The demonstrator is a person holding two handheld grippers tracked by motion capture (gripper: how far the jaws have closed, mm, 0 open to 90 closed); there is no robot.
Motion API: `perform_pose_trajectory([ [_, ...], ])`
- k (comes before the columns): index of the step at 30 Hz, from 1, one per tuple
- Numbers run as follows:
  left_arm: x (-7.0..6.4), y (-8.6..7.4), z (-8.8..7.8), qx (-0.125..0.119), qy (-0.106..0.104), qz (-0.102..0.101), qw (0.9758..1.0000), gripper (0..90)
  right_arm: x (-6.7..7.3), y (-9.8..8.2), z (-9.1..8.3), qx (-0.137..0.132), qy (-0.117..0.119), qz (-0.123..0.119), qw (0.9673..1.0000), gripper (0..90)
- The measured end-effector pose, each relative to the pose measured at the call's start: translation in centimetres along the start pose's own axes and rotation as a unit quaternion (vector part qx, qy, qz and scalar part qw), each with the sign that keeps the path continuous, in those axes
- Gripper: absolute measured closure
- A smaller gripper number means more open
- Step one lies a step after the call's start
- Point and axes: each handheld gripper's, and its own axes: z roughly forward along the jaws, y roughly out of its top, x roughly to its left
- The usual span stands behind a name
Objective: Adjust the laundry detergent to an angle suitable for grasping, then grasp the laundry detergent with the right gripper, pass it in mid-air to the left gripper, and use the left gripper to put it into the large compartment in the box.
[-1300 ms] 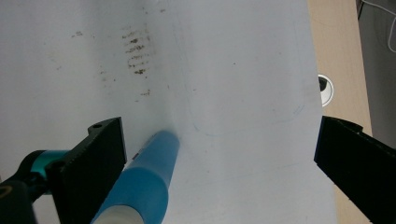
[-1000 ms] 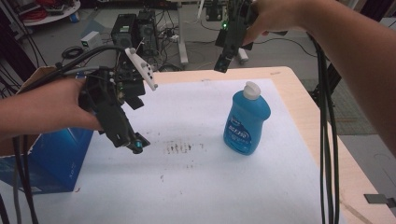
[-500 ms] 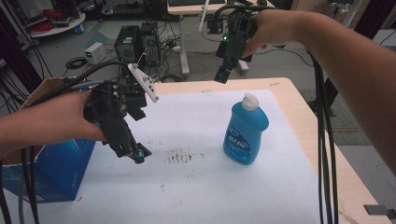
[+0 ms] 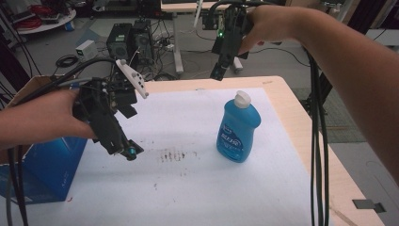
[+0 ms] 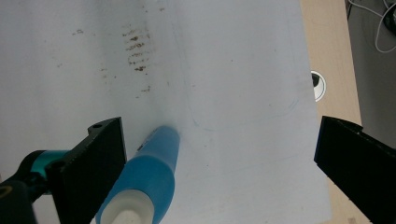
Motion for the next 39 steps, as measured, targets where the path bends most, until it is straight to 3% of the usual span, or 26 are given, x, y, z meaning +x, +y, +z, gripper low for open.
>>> perform_pose_trajectory([
  [7,-0.4,0.0,0.0,-0.002,-0.001,0.001,1.0,1.7,0.6,-0.4,-0.4,-0.002,-0.006,0.003,1.0,1.6],
  [11,-0.4,0.0,-0.1,-0.002,0.0,0.001,1.0,1.6,1.0,-0.9,-0.9,0.001,-0.003,0.026,0.9997,1.6],
  [12,-0.4,0.0,-0.1,-0.002,-0.001,0.001,1.0,1.6,1.0,-1.2,-1.1,0.005,-0.005,0.043,0.9991,1.6],
  [27,-0.2,-0.2,-0.1,-0.006,0.003,0.0,1.0,1.6,2.3,-4.0,-2.7,-0.01,-0.02,0.071,0.9972,1.6],
  [33,-0.4,-0.1,-0.2,-0.005,0.005,0.003,1.0,1.6,3.0,-5.3,-3.2,-0.021,-0.026,0.088,0.9956,1.6],
  [39,-0.4,0.1,0.0,-0.004,0.004,0.007,1.0,1.6,4.0,-7.5,-3.2,-0.039,-0.038,0.118,0.9915,1.6],
])
